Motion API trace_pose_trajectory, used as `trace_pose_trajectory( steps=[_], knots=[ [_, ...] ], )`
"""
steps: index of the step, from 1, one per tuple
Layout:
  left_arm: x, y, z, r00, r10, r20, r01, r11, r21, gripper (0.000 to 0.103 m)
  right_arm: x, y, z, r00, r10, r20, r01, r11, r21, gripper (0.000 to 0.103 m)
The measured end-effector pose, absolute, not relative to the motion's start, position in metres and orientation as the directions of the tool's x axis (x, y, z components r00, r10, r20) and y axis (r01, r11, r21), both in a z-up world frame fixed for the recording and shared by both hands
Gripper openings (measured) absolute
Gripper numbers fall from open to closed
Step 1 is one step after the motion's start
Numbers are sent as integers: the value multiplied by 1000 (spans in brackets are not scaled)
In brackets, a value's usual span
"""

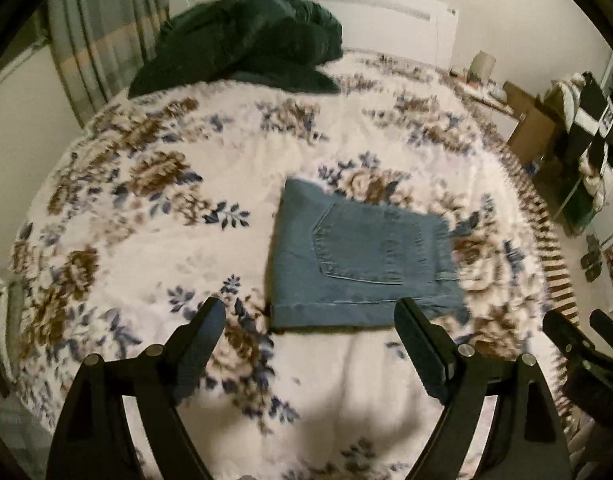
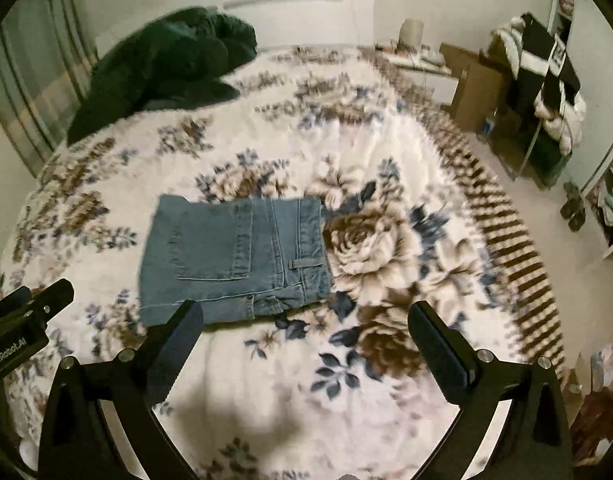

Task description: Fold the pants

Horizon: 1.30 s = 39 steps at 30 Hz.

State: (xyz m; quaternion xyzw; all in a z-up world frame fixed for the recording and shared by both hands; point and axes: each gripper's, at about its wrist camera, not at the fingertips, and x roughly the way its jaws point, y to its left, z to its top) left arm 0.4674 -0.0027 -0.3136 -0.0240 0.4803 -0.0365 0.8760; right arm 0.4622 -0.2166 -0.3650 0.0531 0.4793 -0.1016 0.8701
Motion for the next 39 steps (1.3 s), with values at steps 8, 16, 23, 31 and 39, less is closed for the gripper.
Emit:
trace_pose_trajectory(
  steps=[8,16,23,31,39],
  knots=[
    [370,-13,-194,642,-62,-764,18,998,-66,86,361,-218,-227,638,-125,-760,186,983,-5,103],
    [280,-21,-119,680,-9,-733,-2,1000,-14,86,253,-212,-124,715,-102,-692,129,992,-12,103],
    [232,-19,-75,709,7,-705,-29,999,-19,101,190,-213,-68,730,-104,-676,123,992,-21,103],
    [205,-13,-52,746,-2,-666,-15,1000,-20,101,148,-200,-19,750,-110,-652,126,992,-23,103],
    [187,-12,-51,748,-4,-664,-9,1000,-17,101,131,-183,1,763,-130,-633,130,990,-47,103]
  ],
)
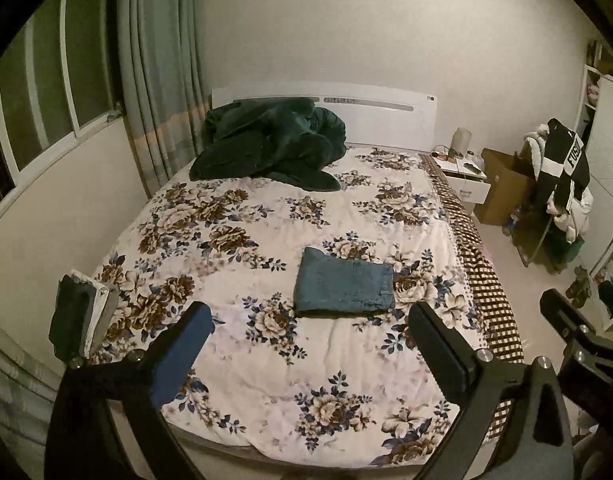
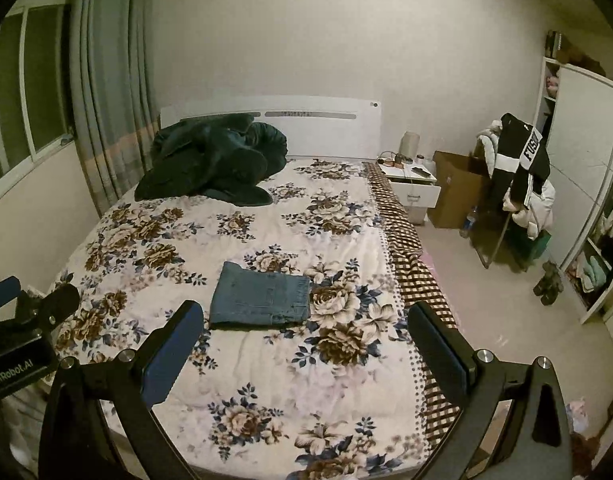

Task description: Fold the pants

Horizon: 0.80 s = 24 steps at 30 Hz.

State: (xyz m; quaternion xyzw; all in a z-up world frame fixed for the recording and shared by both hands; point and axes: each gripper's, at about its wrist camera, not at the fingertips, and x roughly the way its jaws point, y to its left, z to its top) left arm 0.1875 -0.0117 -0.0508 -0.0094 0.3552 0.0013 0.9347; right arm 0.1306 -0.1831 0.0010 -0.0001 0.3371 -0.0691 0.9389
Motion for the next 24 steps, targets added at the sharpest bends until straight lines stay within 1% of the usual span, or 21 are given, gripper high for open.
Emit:
trace_pose_trajectory(
  steps=[24],
  knots=[
    [176,-11,-44,755,13,-656,-15,1000,3,101,122,-178,3,756,-124,-643,134,990,-34,103]
  ],
)
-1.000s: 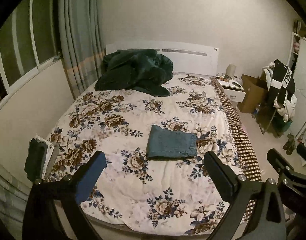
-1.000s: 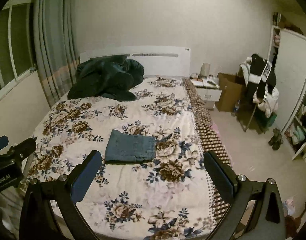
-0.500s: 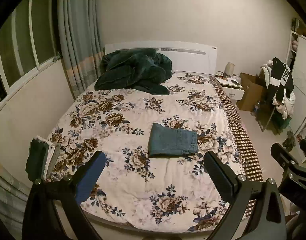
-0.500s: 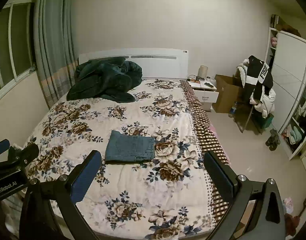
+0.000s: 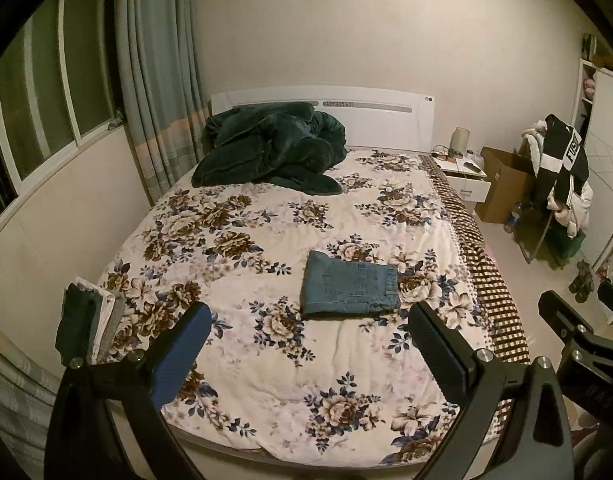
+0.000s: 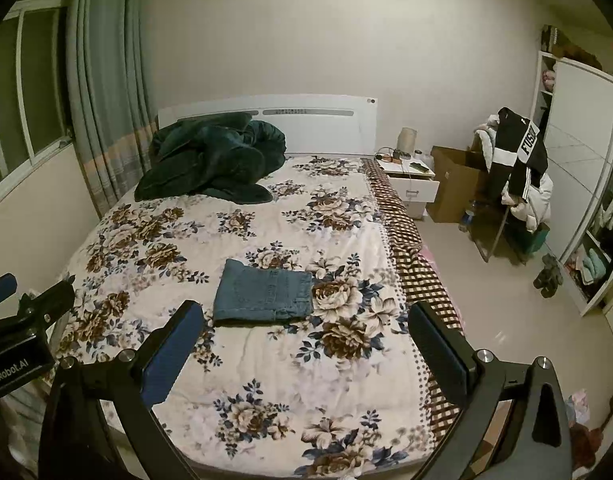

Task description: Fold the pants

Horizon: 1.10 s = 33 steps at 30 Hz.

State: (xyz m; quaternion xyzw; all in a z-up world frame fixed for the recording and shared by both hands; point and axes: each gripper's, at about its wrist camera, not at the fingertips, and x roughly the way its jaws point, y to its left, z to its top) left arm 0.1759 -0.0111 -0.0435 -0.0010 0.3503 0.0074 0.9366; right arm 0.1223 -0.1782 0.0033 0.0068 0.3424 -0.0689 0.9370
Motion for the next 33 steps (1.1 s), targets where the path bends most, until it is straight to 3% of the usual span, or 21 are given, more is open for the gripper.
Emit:
trace_pose_trajectory(
  steps=[33],
  knots=[
    [176,-4,-33,761,35,-648,-30,999,18,101,135,-175,-5,747,-91,-659,116,993,-5,103]
  ],
)
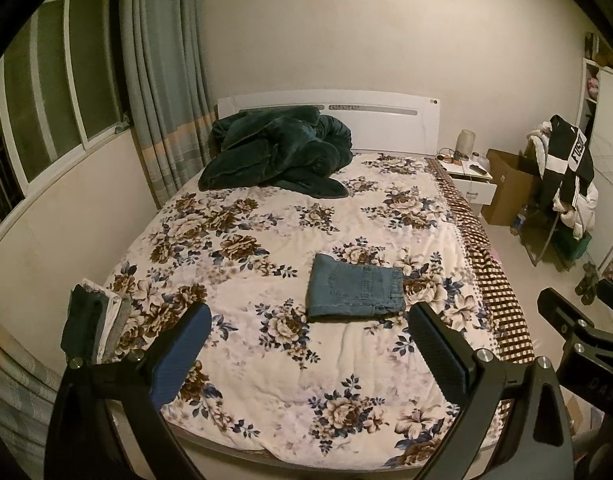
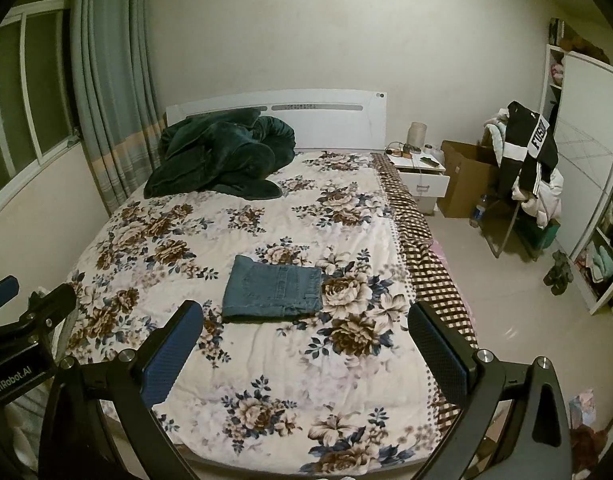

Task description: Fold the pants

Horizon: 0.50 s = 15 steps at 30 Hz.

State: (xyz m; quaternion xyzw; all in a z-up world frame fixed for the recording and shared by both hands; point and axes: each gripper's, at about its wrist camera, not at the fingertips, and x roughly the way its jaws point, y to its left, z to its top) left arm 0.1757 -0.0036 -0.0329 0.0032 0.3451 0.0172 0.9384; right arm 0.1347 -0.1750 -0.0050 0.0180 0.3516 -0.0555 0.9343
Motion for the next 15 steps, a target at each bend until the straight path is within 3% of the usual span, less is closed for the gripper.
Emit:
trace_pose_trajectory(
  steps=[15],
  knots=[
    [178,-6,-31,765,44,-643,-39,999,22,101,137,-175,-8,745,-85,-662,111,994,-3,103]
  ],
)
